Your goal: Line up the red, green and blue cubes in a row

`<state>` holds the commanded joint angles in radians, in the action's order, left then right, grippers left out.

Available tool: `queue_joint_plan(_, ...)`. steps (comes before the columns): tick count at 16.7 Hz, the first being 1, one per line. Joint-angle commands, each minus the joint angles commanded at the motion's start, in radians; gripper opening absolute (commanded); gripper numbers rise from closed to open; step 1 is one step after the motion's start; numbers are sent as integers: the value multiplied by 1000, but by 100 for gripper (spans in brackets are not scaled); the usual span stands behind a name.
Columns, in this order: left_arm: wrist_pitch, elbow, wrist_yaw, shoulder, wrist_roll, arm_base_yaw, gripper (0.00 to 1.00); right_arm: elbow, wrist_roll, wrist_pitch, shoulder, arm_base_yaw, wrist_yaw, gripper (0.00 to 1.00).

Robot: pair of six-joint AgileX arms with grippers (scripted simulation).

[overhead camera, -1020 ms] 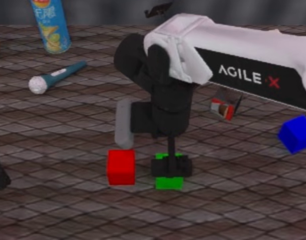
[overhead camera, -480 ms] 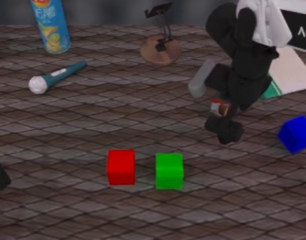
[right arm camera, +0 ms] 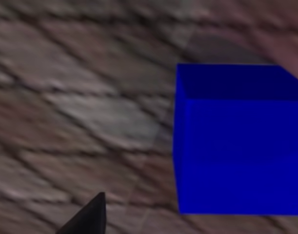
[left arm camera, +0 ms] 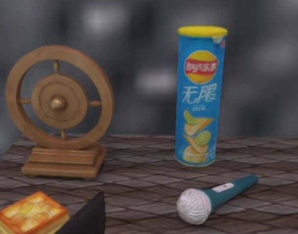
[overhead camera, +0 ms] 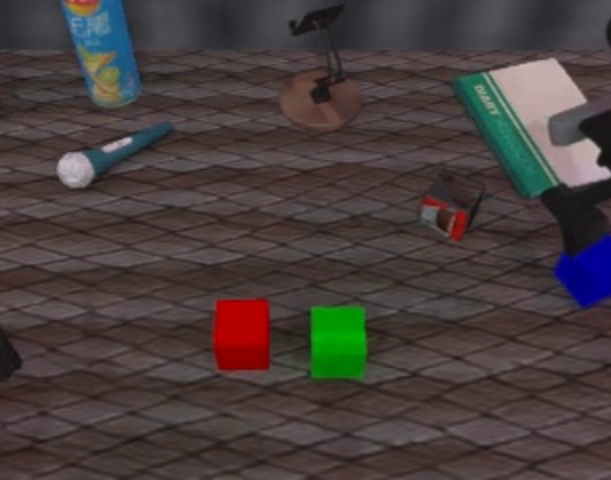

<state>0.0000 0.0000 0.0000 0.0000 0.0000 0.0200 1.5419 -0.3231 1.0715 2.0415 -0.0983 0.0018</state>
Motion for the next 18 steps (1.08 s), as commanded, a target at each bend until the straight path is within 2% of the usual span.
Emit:
queue_joint_plan(6,0,0,0,0,0,0,100,-7,1,-15,10,-1,0,100)
queue_joint_plan(14,0,0,0,0,0,0,100,-156,5,-286,127,0,1,100)
queue_joint_plan(18,0,0,0,0,0,0,100,-171,5,-309,138,0,1,100)
